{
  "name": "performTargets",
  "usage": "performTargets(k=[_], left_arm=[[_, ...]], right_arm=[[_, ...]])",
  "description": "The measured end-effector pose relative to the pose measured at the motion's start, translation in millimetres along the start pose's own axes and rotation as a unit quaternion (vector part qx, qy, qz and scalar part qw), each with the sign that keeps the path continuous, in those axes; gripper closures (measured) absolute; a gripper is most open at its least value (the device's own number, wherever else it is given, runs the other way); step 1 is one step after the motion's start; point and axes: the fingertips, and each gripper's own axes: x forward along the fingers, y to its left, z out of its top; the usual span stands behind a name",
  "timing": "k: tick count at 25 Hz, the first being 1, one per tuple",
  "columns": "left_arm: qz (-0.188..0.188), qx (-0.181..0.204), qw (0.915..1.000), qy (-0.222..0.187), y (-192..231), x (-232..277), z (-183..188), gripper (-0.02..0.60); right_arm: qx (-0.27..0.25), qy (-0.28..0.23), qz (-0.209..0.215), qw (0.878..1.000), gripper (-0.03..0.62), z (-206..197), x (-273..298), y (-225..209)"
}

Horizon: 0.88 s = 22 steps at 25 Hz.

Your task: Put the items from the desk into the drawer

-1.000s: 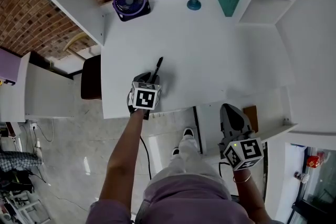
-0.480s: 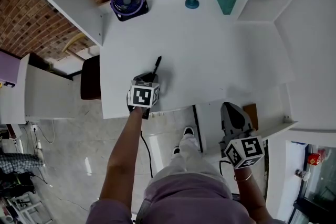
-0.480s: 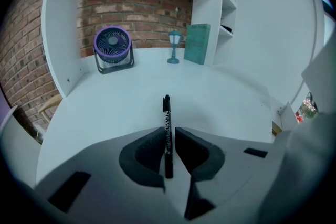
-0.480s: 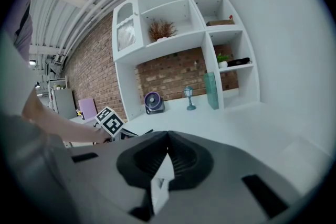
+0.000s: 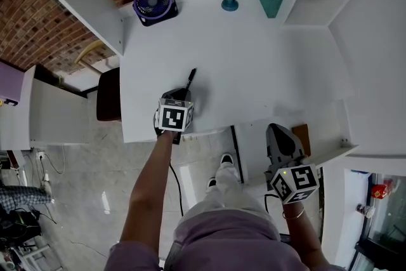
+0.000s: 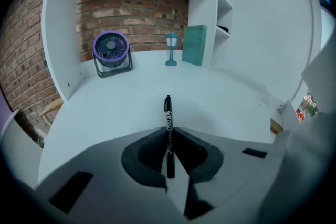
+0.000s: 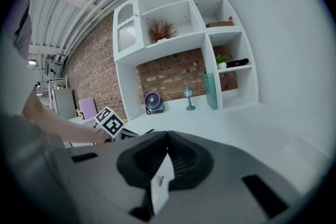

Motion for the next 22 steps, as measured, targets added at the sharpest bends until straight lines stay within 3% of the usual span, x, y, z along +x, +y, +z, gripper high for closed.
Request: performTargets(k=[12, 22], left_arm=[[-0.045, 0.033, 0.9964, -0.064, -63, -52, 23, 0.545], [-0.081, 0.062, 0.9909, -0.088, -118, -89, 19, 0.545]], right_arm=[[0.005, -0.013, -0.016, 1.000, 0.590, -3, -28, 4], [0.005, -0.023, -0.035, 0.999, 0.590, -17, -70, 13]])
